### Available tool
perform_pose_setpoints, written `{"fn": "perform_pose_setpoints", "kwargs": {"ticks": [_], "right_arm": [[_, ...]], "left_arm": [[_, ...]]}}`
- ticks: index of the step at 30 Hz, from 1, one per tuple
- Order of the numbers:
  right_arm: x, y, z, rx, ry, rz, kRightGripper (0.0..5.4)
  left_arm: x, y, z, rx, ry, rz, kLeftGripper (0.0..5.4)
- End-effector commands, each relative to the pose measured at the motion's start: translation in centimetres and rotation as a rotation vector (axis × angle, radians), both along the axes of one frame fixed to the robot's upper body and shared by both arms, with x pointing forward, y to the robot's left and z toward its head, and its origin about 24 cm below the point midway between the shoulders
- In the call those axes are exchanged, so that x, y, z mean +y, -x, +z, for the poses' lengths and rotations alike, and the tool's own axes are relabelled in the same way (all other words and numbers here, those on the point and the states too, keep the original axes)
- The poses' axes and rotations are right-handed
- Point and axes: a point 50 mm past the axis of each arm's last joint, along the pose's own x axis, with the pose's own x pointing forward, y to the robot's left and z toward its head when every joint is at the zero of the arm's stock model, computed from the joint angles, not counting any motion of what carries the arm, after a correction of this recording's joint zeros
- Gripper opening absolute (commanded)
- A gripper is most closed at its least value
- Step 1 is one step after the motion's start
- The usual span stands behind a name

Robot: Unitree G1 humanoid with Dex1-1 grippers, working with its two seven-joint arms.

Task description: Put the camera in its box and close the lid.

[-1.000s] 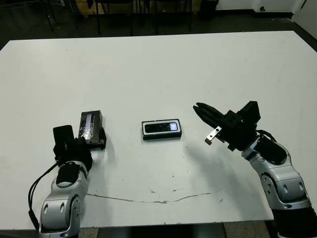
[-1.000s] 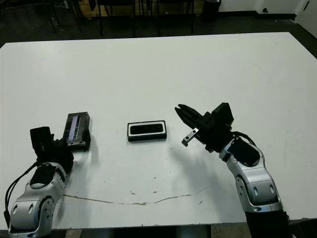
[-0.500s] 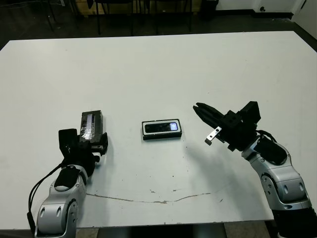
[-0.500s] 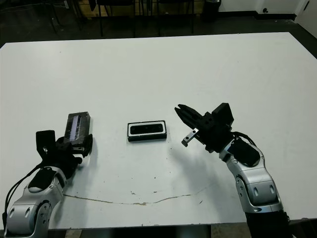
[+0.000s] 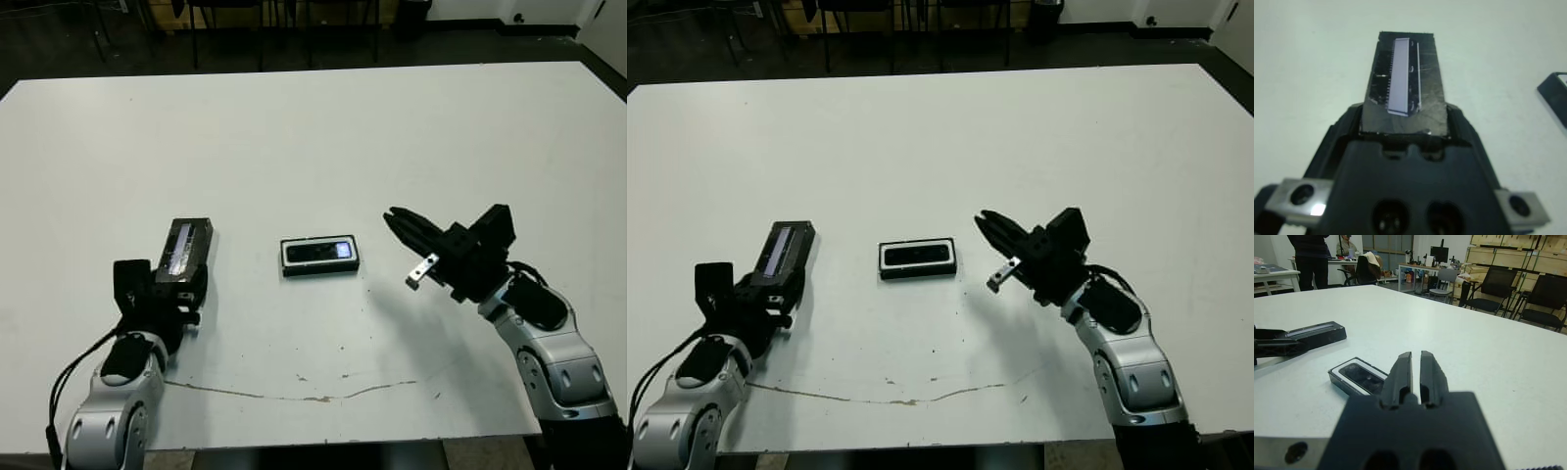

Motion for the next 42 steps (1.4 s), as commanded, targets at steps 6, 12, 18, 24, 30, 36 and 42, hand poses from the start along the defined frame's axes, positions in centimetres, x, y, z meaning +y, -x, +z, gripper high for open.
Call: {"fn": "perform_pose_setpoints", "kwargs": {"ticks": [6, 12, 18, 24, 30, 36, 42], "right_arm": [[-0.5, 0.0, -0.4, 0.022, 0.021, -0.02, 0.0], [-0.9, -0.4, -0.2, 0.016, 0.025, -0.028, 0.0], [-1.6, -0.8, 0.1, 0.009, 0.027, -0.064, 0.0], [-2.6, -1.9, 0.5, -0.013, 0.046, -0.09, 0.0], [-3.7, -3.1, 0.1, 0.032, 0.008, -0.124, 0.0], [-4.8, -3.8, -0.1, 0.077, 0.012, -0.162, 0.0], [-4.9, -4.0, -0.1, 0.079, 0.024, -0.165, 0.0]], "left_arm": [[1.3, -1.8, 4.1, -0.27, -0.091, -0.117, 2.7], [1.6, -4.5, 8.3, -0.453, -0.119, -0.408, 2.7], [1.8, -7.8, 10.1, -0.378, -0.112, -0.755, 2.7], [1.5, -10.6, 9.9, -0.122, -0.169, -1.072, 2.7], [0.9, -12.8, 8.6, 0.065, -0.137, -1.201, 2.7], [-0.2, -13.8, 7.8, 0.079, -0.091, -1.261, 2.7], [-1.2, -14.5, 7.3, 0.112, -0.06, -1.307, 2.7]]}}
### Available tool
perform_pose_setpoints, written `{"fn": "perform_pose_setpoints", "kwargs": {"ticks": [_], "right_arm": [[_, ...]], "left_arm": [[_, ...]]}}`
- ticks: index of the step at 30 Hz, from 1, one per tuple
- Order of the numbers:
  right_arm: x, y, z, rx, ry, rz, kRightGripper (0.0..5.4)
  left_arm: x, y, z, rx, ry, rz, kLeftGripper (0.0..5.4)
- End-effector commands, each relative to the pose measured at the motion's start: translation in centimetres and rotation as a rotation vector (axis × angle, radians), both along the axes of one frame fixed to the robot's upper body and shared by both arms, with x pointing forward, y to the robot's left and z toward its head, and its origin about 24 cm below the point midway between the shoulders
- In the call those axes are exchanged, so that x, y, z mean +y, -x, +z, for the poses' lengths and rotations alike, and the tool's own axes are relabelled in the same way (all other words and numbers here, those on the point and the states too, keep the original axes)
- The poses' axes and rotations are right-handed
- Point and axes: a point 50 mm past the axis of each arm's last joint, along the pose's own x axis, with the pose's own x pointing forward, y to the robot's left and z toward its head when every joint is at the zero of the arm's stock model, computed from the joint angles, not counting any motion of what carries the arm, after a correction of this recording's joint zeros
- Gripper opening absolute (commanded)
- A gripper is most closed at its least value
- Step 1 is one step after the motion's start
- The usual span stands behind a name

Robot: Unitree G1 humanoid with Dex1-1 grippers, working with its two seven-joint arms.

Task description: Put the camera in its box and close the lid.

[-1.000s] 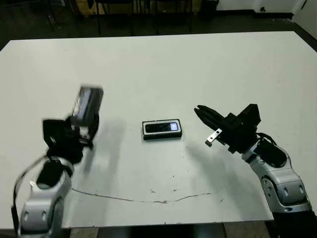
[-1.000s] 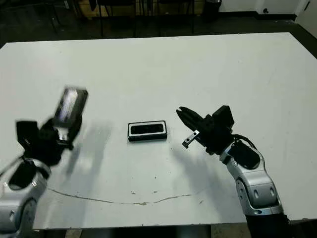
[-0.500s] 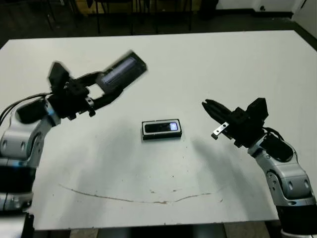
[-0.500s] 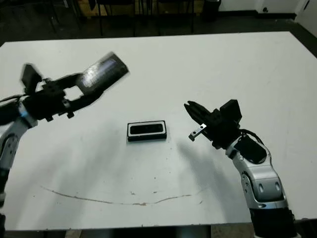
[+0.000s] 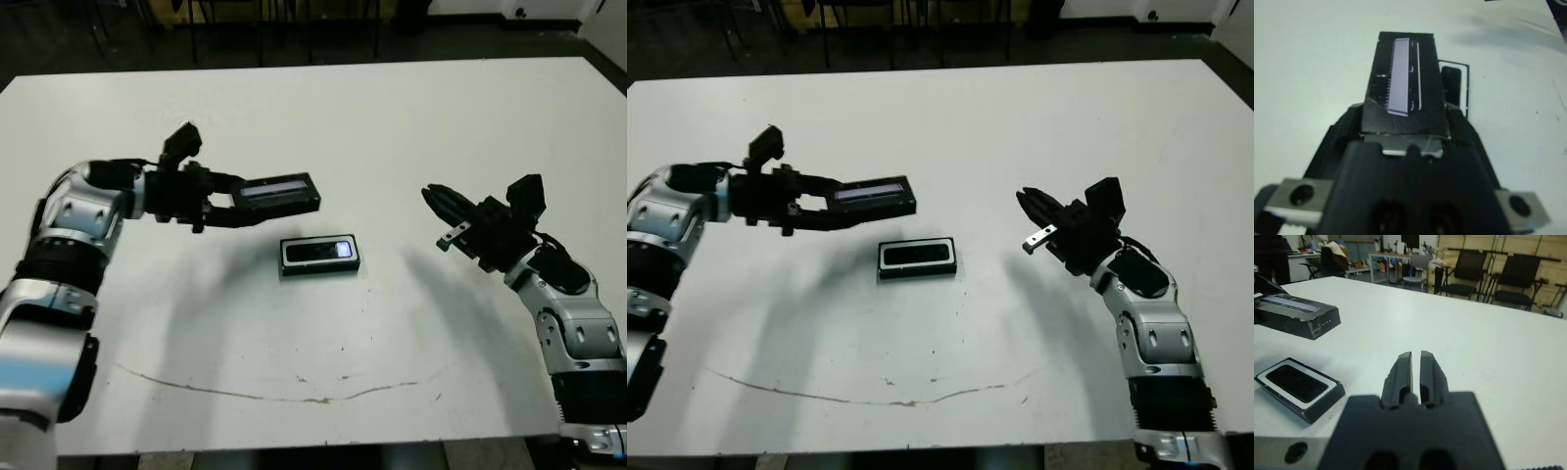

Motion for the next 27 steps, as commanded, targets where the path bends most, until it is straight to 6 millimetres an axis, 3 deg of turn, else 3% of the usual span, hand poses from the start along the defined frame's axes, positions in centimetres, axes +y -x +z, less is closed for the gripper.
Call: {"fn": "perform_pose_setpoints", "kwargs": {"ticks": [1, 10, 27], "right_arm": [[-0.3, -0.2, -0.1, 0.021, 0.023, -0.005, 0.0], [-0.1, -0.2, -0.2, 0.014, 0.037, 0.0, 0.0], [0.8, 0.4, 0.3, -0.024, 0.044, 0.021, 0.0]], "left_arm": [[-0.3, -0.3, -0.5, 0.036, -0.02, -0.017, 2.7], [-1.1, -0.1, -2.1, 0.139, 0.039, -0.056, 2.7], [-2.2, 1.0, -4.6, 0.237, -0.063, -0.148, 2.7]]}}
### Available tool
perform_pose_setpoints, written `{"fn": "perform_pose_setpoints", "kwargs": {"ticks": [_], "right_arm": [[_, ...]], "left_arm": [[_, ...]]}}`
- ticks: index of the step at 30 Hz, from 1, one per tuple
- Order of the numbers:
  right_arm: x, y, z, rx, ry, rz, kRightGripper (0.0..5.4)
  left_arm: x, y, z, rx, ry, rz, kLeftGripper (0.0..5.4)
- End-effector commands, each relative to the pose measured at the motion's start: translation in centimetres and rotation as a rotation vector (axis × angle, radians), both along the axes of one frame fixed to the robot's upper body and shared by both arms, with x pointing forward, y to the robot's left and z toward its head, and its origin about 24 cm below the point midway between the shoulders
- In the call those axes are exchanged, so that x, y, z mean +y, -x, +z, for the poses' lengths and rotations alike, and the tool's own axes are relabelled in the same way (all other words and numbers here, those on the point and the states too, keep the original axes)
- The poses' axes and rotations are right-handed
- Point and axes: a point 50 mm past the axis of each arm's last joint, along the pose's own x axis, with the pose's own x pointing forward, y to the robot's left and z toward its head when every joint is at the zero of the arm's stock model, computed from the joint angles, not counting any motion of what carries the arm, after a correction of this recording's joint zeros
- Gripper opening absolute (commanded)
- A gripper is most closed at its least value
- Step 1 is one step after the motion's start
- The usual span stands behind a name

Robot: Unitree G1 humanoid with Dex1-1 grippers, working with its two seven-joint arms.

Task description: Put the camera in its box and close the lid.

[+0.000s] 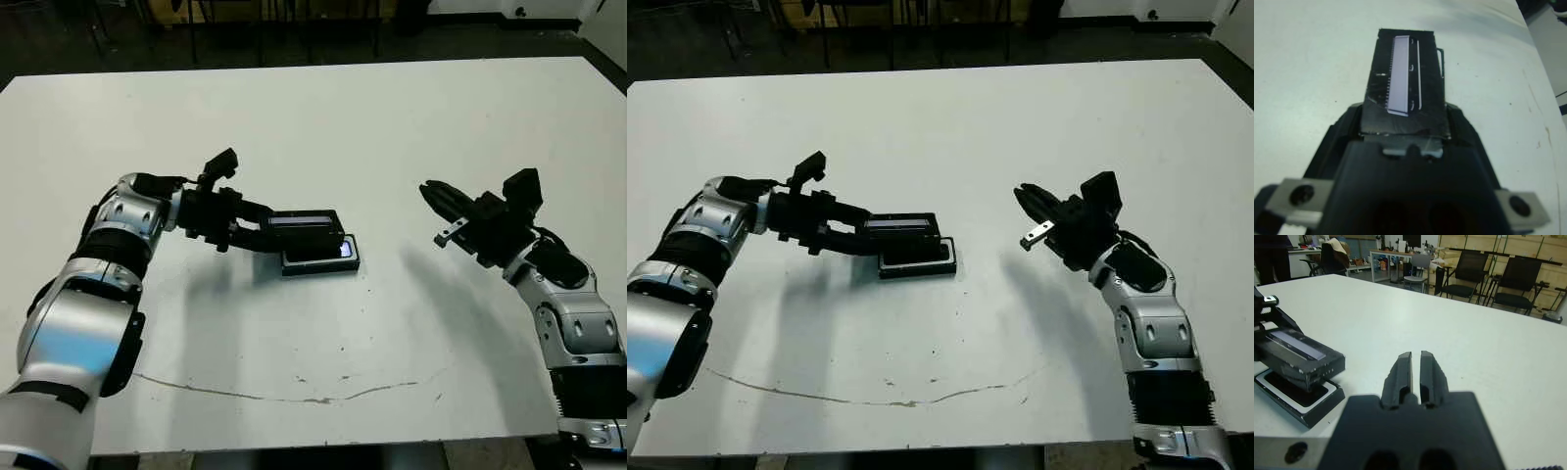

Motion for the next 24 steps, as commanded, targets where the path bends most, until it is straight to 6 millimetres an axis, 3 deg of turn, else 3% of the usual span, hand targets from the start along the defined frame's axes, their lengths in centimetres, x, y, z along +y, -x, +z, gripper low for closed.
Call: {"fn": "perform_pose_setpoints", "kwargs": {"ticks": [1, 10, 18, 24], "right_arm": [[0.0, 0.5, -0.5, 0.022, 0.015, -0.008, 0.0], [0.1, 0.8, -0.2, 0.013, 0.022, -0.007, 0.0], [0.3, 1.0, -0.3, 0.005, 0.053, -0.015, 0.0], [0.4, 1.1, -0.2, -0.002, 0.057, -0.015, 0.0]], "left_arm": [[0.0, 0.7, -1.6, 0.064, -0.049, -0.024, 2.7], [-0.7, 1.1, -2.3, 0.074, -0.065, -0.065, 2.7], [-1.7, 2.1, -1.7, 0.067, -0.06, -0.198, 2.7], [-1.6, 2.8, -2.6, 0.086, -0.054, -0.194, 2.7]]}}
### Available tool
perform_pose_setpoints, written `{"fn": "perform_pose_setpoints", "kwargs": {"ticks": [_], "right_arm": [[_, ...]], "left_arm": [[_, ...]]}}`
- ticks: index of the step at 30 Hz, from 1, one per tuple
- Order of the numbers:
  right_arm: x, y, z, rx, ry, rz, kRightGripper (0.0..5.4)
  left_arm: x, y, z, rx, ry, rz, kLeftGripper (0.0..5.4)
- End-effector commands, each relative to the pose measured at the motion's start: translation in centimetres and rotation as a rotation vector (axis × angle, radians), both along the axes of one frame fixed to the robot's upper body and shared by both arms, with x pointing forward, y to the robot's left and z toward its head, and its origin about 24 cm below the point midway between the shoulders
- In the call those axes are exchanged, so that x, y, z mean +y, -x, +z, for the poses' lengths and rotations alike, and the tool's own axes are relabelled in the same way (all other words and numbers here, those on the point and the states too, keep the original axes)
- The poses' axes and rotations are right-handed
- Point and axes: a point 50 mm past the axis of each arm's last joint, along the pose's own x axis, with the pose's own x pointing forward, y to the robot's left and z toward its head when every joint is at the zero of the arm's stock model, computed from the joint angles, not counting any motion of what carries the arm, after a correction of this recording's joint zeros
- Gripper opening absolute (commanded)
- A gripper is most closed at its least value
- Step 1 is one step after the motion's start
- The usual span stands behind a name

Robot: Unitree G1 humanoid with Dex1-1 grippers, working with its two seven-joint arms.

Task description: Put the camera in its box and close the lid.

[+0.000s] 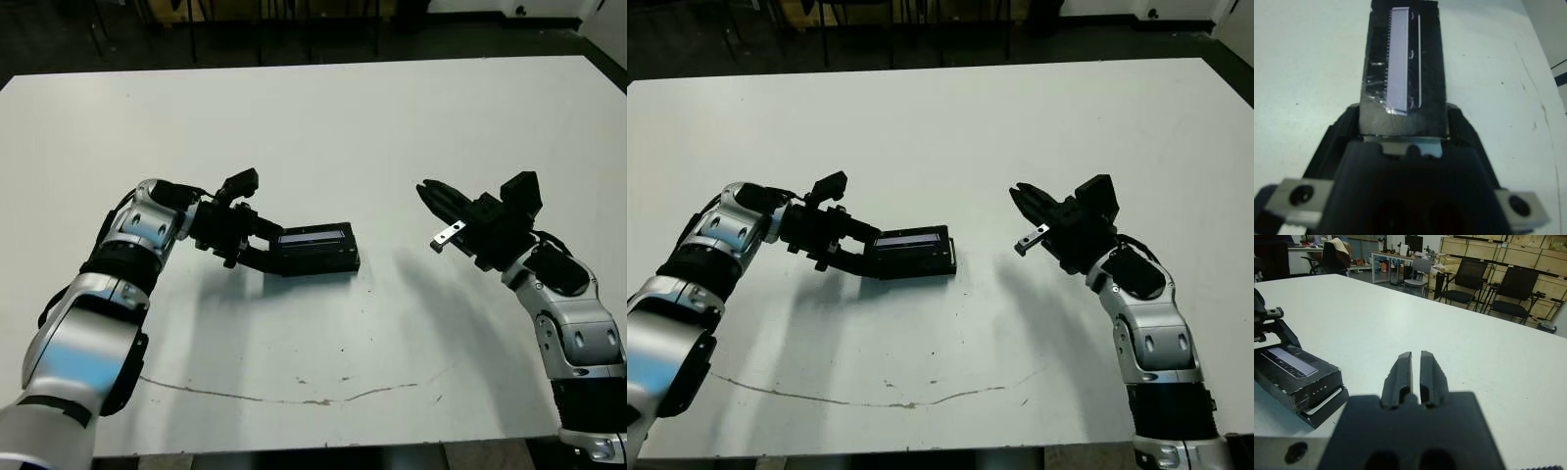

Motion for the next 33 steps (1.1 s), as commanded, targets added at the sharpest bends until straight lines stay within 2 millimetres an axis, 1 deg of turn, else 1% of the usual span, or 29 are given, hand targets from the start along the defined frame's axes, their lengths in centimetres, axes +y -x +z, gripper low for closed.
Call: {"fn": "perform_pose_setpoints", "kwargs": {"ticks": [1, 3, 10, 17, 26, 33], "right_arm": [[-0.3, 0.3, -0.6, 0.03, 0.018, -0.015, 0.0], [-0.3, 0.3, -0.5, 0.031, 0.019, -0.016, 0.0], [-0.3, 0.4, -0.6, 0.027, 0.02, -0.013, 0.0], [-0.3, 0.5, -0.7, 0.033, -0.005, -0.002, 0.0], [-0.4, 0.5, -0.8, 0.036, 0.009, 0.005, 0.0], [-0.4, 0.5, -1.0, 0.04, 0.002, 0.005, 0.0]], "left_arm": [[-0.1, 1.5, -2.4, 0.102, -0.003, -0.047, 2.7], [0.0, 1.7, -2.8, 0.105, -0.011, -0.039, 2.7], [-0.1, 2.0, -5.0, 0.146, -0.005, 0.098, 2.7], [-0.7, 2.3, -6.1, 0.139, 0.043, 0.134, 2.7], [-1.2, 2.1, -6.0, 0.155, 0.031, 0.13, 2.7], [-2.7, 1.2, -4.5, 0.091, -0.012, 0.059, 2.7]]}}
